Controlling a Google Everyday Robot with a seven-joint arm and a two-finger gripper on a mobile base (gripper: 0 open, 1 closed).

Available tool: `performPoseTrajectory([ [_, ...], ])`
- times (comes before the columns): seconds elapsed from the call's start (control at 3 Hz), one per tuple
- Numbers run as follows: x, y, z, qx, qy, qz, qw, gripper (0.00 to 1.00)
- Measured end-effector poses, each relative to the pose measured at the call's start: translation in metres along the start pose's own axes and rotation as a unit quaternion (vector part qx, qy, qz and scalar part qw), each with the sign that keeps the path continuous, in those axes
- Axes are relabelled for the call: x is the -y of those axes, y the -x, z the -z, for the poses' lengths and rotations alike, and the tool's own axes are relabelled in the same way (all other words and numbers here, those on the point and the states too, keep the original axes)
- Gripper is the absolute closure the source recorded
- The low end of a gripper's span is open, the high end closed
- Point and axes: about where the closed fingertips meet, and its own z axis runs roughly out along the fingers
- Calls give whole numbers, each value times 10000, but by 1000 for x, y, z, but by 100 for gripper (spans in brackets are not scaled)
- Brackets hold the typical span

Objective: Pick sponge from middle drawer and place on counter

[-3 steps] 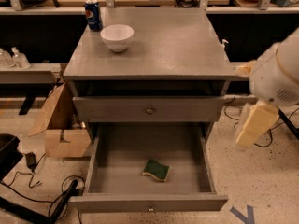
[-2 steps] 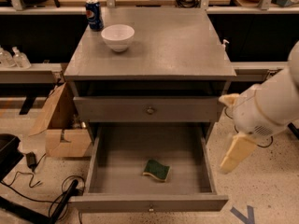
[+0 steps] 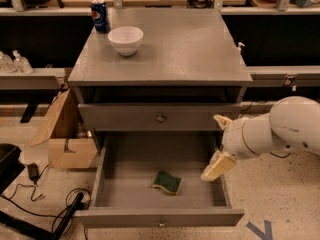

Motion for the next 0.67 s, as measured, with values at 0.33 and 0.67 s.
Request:
performPoseTrajectory([
  [0.33,21,4,-3,118,-397,-13,9991,0],
  [0.67,21,4,-3,118,-397,-13,9991,0],
])
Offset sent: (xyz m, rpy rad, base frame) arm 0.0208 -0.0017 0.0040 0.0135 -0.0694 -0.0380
